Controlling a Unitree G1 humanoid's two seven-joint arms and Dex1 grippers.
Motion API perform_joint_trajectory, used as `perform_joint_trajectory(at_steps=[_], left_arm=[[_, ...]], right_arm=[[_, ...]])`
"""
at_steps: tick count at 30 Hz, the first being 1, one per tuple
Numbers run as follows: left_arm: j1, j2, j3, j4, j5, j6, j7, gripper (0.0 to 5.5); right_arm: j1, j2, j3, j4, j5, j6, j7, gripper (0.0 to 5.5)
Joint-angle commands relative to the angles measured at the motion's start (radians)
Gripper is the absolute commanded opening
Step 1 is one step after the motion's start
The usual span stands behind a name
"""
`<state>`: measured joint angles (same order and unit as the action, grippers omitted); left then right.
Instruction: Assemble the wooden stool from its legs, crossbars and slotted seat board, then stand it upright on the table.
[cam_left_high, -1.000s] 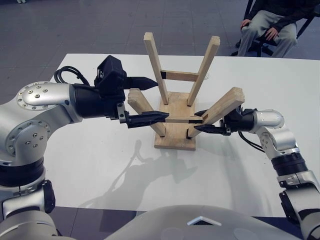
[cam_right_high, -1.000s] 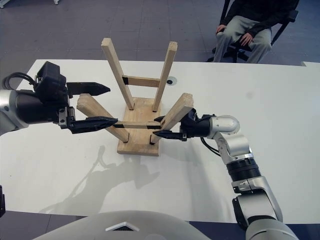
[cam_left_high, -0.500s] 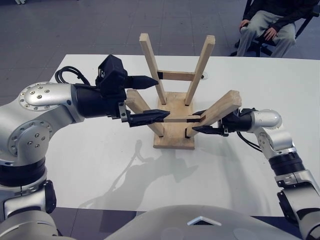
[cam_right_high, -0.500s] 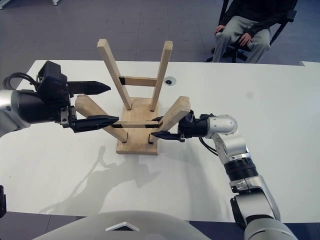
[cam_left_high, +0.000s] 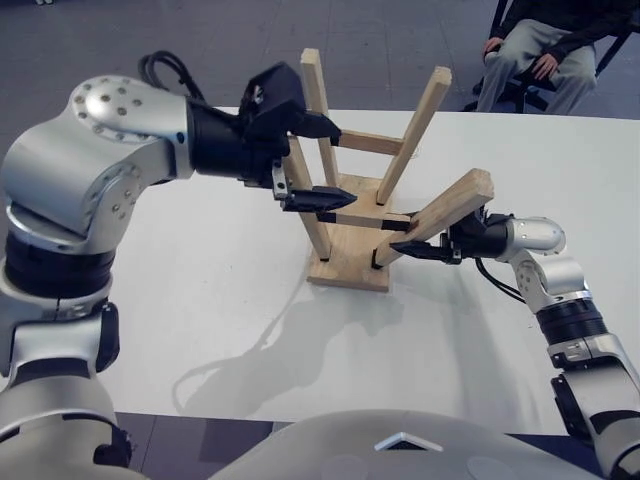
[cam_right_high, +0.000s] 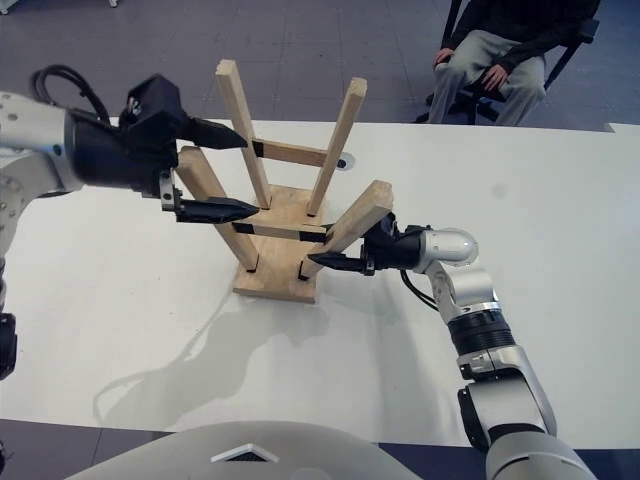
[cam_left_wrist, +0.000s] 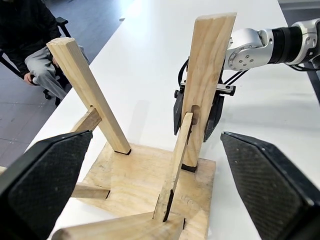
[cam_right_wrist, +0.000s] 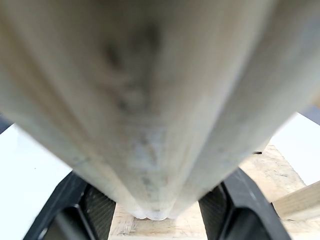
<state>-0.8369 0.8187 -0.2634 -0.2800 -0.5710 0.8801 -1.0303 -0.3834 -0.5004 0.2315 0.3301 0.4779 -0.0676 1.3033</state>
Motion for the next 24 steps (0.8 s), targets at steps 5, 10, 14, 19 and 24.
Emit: perform_joint_trajectory(at_steps=[5, 10, 14, 19, 24], left_arm=[[-0.154, -0.122, -0.026, -0.007, 0.023, -0.098, -0.126, 4.75], [-0.053, -0.071, 0.038, -0.116, -0.01, -0.053, -0.119, 4.75], [0.031, -0.021, 0.096, -0.17, -0.028, -0.02, -0.115, 4.75], [0.097, 0.046, 0.133, -0.197, -0.037, -0.018, -0.117, 4.75], [-0.024, 0.052, 0.176, -0.131, -0.047, -0.065, -0.141, 4.75]], right_arm=[[0.014, 0.004, 0.093, 0.05, -0.151, 0.014, 0.009, 2.02], [0.001, -0.003, 0.089, 0.071, -0.152, -0.002, 0.014, 2.02], [-0.006, -0.01, 0.087, 0.079, -0.152, -0.01, 0.022, 2.02], [-0.013, -0.01, 0.082, 0.081, -0.16, -0.007, 0.025, 2.02], [-0.011, -0.005, 0.076, 0.079, -0.165, -0.007, 0.022, 2.02]])
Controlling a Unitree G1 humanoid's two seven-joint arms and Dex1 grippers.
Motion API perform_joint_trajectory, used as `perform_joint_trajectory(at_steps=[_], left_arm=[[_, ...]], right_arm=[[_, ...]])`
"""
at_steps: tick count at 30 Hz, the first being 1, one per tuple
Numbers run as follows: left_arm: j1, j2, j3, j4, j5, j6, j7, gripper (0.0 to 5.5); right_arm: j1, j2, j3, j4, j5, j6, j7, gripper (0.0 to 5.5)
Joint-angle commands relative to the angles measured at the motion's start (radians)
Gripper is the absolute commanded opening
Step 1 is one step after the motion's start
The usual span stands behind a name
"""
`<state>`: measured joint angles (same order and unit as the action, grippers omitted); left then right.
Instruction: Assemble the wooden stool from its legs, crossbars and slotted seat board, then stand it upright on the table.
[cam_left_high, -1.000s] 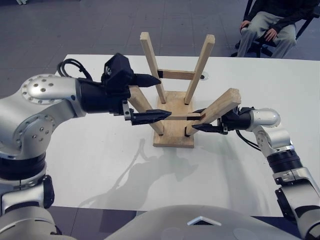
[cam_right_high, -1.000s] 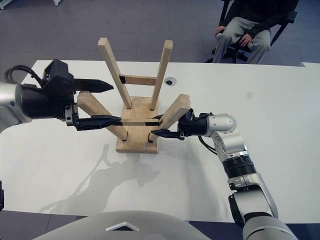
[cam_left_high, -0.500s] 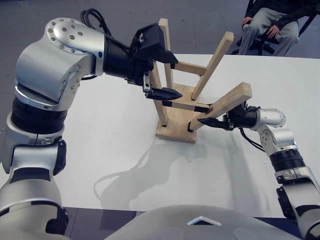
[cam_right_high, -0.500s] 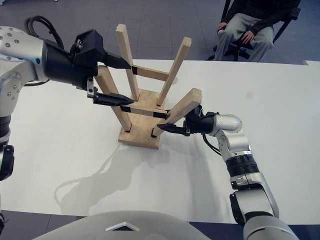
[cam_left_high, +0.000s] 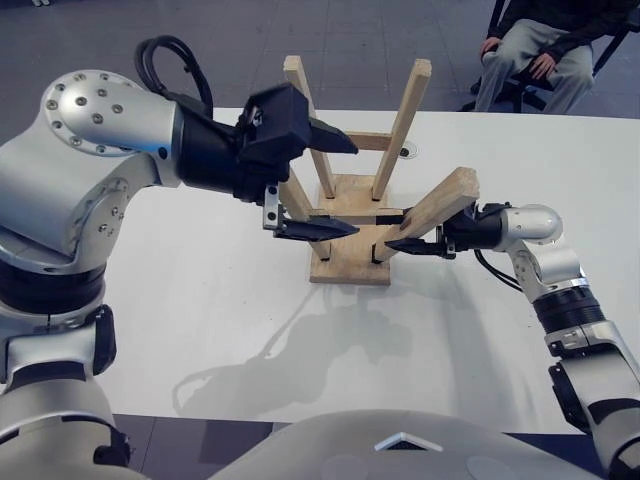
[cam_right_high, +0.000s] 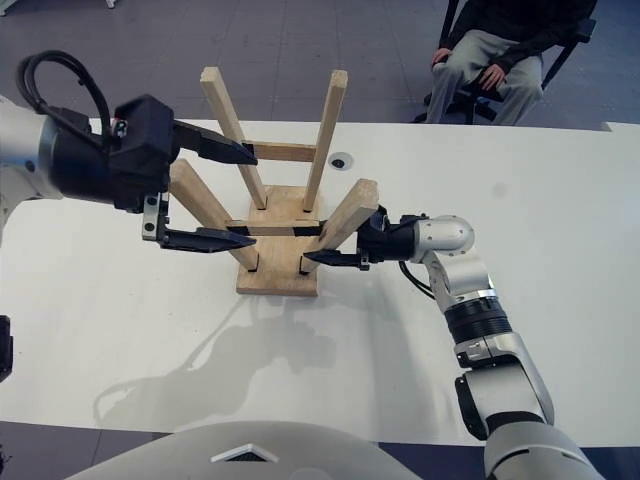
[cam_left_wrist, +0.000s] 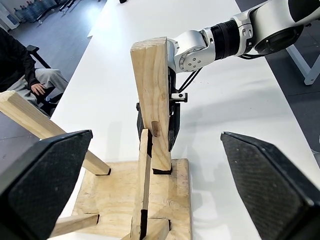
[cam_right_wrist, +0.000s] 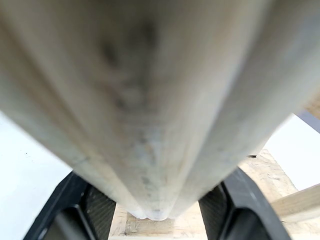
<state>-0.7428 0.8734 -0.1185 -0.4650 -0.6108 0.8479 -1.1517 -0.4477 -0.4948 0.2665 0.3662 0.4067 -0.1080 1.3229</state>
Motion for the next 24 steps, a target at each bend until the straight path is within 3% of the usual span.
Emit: perform_joint_trajectory(at_steps=[1, 4, 8, 12, 15, 24], left_arm=[[-0.18, -0.023, 0.033, 0.085, -0.009, -0.044, -0.024, 4.75], [-0.362, -0.1, 0.005, 0.155, -0.017, -0.08, -0.044, 4.75], [-0.462, -0.146, -0.096, 0.208, 0.047, -0.15, -0.112, 4.75], [-0.493, -0.145, -0.321, 0.316, 0.254, -0.29, -0.246, 4.75], [-0.52, -0.216, -0.439, 0.483, 0.362, -0.344, -0.313, 4.75], [-0.52, -0.321, -0.586, 0.7, 0.52, -0.284, -0.422, 4.75]], right_arm=[[0.053, -0.009, 0.039, 0.044, -0.093, 0.034, 0.001, 2.02], [0.04, -0.001, 0.029, 0.068, -0.09, 0.037, -0.001, 2.02], [-0.01, 0.017, 0.015, 0.128, -0.088, 0.038, 0.009, 2.02], [-0.046, 0.027, 0.007, 0.171, -0.089, 0.032, 0.021, 2.02], [-0.062, 0.035, 0.003, 0.197, -0.093, 0.024, 0.027, 2.02], [-0.078, 0.053, -0.004, 0.211, -0.1, 0.004, 0.041, 2.02]])
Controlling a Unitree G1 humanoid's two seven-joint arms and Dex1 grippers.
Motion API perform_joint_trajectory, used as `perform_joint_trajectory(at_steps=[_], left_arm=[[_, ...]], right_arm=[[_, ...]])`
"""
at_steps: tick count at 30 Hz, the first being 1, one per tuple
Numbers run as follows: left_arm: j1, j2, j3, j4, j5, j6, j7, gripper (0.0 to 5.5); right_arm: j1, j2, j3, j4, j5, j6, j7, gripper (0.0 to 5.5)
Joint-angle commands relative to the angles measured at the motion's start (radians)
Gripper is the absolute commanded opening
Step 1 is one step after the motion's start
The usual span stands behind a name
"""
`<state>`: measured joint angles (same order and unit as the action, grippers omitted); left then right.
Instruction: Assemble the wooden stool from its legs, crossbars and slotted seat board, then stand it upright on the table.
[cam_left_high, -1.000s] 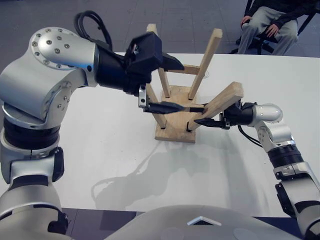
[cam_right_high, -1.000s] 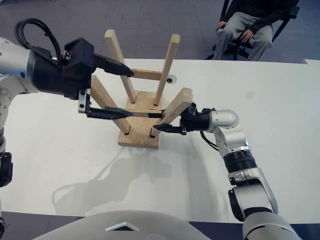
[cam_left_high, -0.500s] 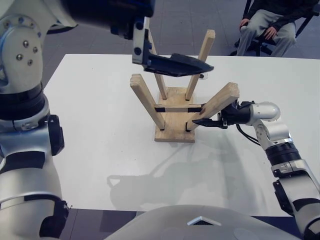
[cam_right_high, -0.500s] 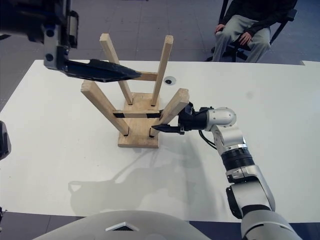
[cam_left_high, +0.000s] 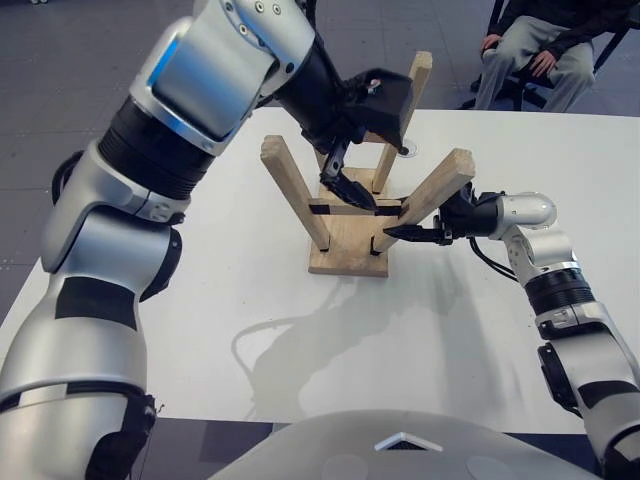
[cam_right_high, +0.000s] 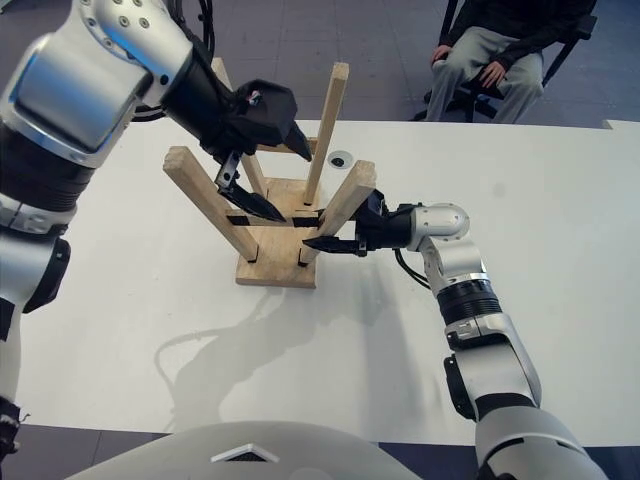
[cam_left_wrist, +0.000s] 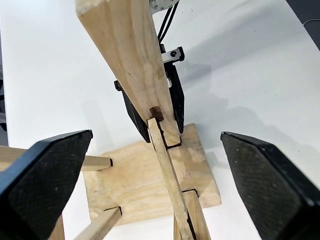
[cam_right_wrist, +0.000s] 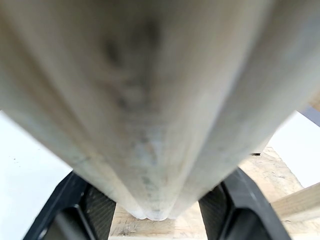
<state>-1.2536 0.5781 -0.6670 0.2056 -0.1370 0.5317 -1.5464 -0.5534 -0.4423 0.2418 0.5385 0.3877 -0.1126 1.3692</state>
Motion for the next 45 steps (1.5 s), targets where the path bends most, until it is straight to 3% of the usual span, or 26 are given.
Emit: perform_joint_trajectory(at_steps=[1, 6, 8, 30, 45], left_arm=[[-0.004, -0.037, -0.04, 0.036, 0.054, 0.041, -0.03, 4.75], [0.016, -0.087, -0.042, 0.069, 0.083, 0.088, -0.001, 4.75], [0.026, -0.106, -0.046, 0.094, 0.105, 0.093, 0.02, 4.48], [0.167, -0.106, -0.03, -0.015, 0.202, 0.138, 0.06, 0.74], [0.169, -0.056, -0.02, -0.074, 0.19, 0.121, 0.033, 0.54]], right_arm=[[0.028, 0.002, 0.02, 0.039, -0.081, 0.007, -0.006, 2.02], [0.039, 0.007, 0.022, 0.026, -0.08, 0.003, -0.008, 2.02], [0.042, 0.008, 0.022, 0.021, -0.08, 0.005, -0.009, 2.02], [0.044, 0.016, 0.013, 0.02, -0.089, 0.001, -0.022, 2.02], [0.041, 0.016, 0.009, 0.037, -0.103, 0.0, -0.017, 2.02]])
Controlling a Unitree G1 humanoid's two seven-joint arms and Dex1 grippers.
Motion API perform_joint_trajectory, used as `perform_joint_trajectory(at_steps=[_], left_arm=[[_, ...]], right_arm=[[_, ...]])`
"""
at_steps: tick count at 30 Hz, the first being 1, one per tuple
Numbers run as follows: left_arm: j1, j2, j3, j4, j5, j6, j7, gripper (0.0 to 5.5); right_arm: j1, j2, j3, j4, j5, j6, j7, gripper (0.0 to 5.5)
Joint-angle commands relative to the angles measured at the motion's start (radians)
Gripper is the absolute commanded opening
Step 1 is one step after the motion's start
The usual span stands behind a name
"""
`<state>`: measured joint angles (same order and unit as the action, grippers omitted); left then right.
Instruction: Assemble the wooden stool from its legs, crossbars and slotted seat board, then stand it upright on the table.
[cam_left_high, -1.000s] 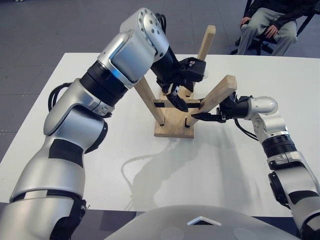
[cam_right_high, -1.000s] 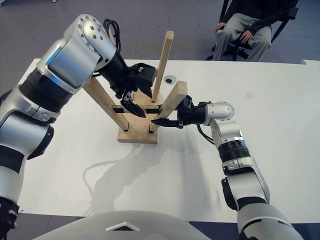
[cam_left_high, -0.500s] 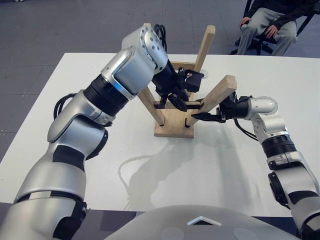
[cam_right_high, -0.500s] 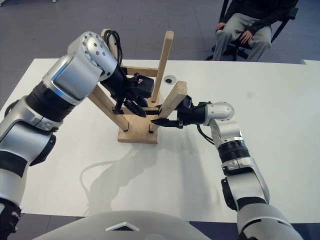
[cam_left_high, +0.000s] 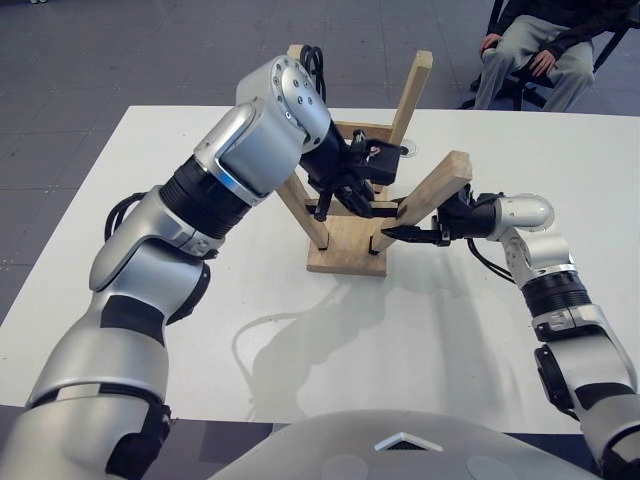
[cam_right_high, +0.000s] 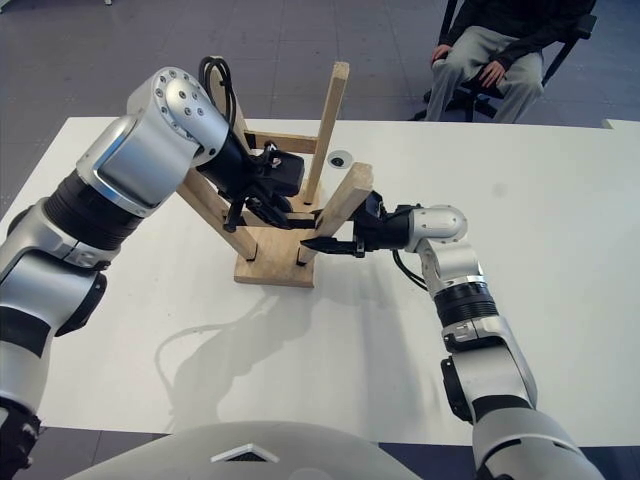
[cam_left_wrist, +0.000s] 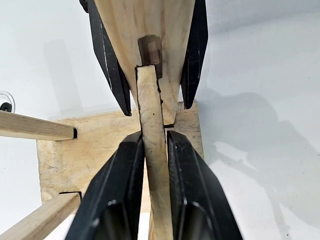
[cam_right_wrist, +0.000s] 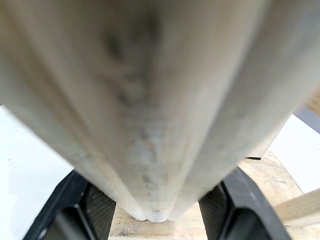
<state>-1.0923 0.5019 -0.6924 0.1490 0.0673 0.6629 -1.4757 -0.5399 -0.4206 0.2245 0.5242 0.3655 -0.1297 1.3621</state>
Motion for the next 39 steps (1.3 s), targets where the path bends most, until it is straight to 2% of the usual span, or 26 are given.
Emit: perform_joint_trajectory(at_steps=[1, 30, 39], left_arm=[[0.007, 0.019, 0.005, -0.016, -0.014, -0.011, -0.037, 0.54], [-0.006, -0.012, 0.029, -0.01, -0.023, 0.006, -0.017, 0.51], [0.004, -0.007, 0.028, -0.02, -0.027, 0.019, -0.02, 0.5]], right_arm=[[0.025, -0.003, 0.027, 0.056, -0.083, 0.016, -0.009, 2.02], [-0.025, 0.03, 0.054, 0.117, -0.11, -0.013, 0.014, 2.02], [-0.019, 0.023, 0.077, 0.055, -0.102, 0.061, 0.023, 2.02]])
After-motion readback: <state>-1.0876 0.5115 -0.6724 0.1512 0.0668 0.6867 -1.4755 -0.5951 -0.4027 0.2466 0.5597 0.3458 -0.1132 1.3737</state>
